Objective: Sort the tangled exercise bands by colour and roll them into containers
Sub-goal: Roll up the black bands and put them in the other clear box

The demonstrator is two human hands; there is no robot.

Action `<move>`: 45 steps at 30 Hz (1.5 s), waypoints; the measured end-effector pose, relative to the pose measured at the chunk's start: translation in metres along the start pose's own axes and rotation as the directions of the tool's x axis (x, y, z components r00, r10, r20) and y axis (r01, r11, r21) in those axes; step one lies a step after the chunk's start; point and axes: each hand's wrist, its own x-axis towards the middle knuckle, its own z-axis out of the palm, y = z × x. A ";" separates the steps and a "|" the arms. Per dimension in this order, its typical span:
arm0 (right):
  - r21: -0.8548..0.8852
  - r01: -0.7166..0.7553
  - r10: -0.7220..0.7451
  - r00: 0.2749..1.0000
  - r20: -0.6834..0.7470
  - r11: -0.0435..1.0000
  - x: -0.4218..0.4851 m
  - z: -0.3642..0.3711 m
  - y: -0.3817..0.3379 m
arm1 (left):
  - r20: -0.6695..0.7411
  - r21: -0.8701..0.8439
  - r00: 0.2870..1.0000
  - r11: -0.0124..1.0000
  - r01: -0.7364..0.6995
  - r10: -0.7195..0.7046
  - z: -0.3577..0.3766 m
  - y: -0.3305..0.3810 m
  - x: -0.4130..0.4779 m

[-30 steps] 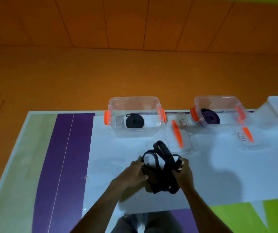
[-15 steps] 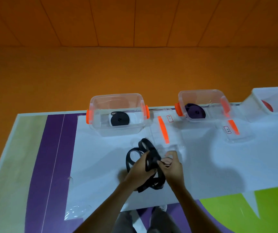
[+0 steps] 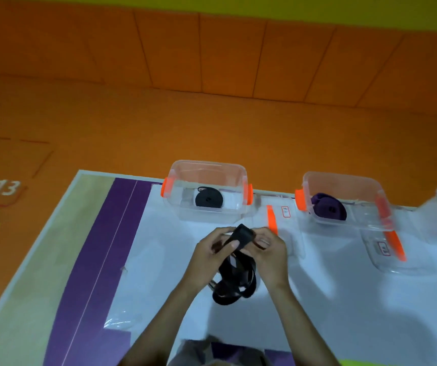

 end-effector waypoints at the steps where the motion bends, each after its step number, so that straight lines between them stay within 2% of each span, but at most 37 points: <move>1: -0.021 0.014 -0.014 0.999 0.035 1.000 0.000 0.004 -0.007 | -0.031 -0.008 1.000 1.000 -0.004 0.004 -0.007 0.005 0.001; 6: -0.088 0.078 -0.054 0.967 0.249 0.993 0.003 0.015 -0.047 | -0.087 -0.019 0.995 0.998 -0.054 0.052 -0.043 0.026 -0.003; 10: -0.123 0.220 -0.131 0.855 0.502 0.968 -0.001 0.021 -0.090 | -0.059 -0.079 0.986 0.984 -0.160 0.155 -0.066 0.048 -0.017; 12: -0.113 0.244 -0.147 0.830 0.538 0.963 -0.003 0.026 -0.107 | -0.066 -0.107 0.977 0.972 -0.209 0.203 -0.076 0.059 -0.024; 15: 0.040 0.200 -0.187 0.802 0.567 0.979 -0.009 0.037 -0.120 | -0.118 -0.160 0.961 0.950 -0.268 0.251 -0.092 0.073 -0.028; 17: 0.087 0.224 -0.236 0.823 0.517 0.971 -0.015 0.049 -0.127 | -0.087 -0.152 0.956 0.945 -0.290 0.279 -0.103 0.081 -0.028; 20: 0.029 0.342 -0.332 0.885 0.327 0.939 -0.023 0.071 -0.134 | -0.040 -0.148 0.958 0.946 -0.288 0.285 -0.108 0.088 -0.030; 23: 0.048 0.335 -0.338 0.918 0.207 0.941 -0.028 0.087 -0.133 | -0.057 -0.150 0.955 0.943 -0.296 0.291 -0.110 0.089 -0.034; 26: 0.063 0.302 -0.308 0.940 0.144 0.951 -0.032 0.099 -0.128 | -0.075 -0.116 0.956 0.950 -0.290 0.283 -0.110 0.088 -0.034; 30: 0.021 0.354 -0.354 0.930 0.103 0.935 -0.034 0.106 -0.121 | -0.195 -0.057 0.935 0.948 -0.312 0.296 -0.104 0.082 -0.039; 33: 0.036 0.292 -0.294 0.954 0.068 0.956 -0.033 0.106 -0.117 | -0.258 0.041 0.893 0.927 -0.372 0.369 -0.106 0.074 -0.040; 35: 0.034 0.208 -0.210 0.973 0.096 0.978 -0.032 0.102 -0.114 | -0.234 0.098 0.885 0.915 -0.391 0.403 -0.109 0.070 -0.041; 38: 0.056 0.112 -0.120 0.981 0.150 0.992 -0.028 0.093 -0.111 | -0.148 0.121 0.915 0.925 -0.360 0.375 -0.119 0.061 -0.039; 40: 0.127 0.050 -0.065 0.992 0.112 0.991 -0.028 0.092 -0.112 | -0.078 0.115 0.935 0.935 -0.336 0.346 -0.124 0.056 -0.039; 42: 0.243 0.052 -0.069 0.996 0.060 0.969 -0.026 0.091 -0.108 | -0.051 0.066 0.945 0.945 -0.320 0.323 -0.126 0.053 -0.039; 44: 0.383 -0.032 -0.035 0.985 0.167 0.923 -0.027 0.092 -0.101 | -0.079 0.028 0.937 0.941 -0.338 0.339 -0.126 0.053 -0.040; 45: 0.431 -0.099 0.029 0.986 0.166 0.897 -0.030 0.096 -0.099 | -0.109 0.011 0.927 0.933 -0.359 0.358 -0.126 0.053 -0.041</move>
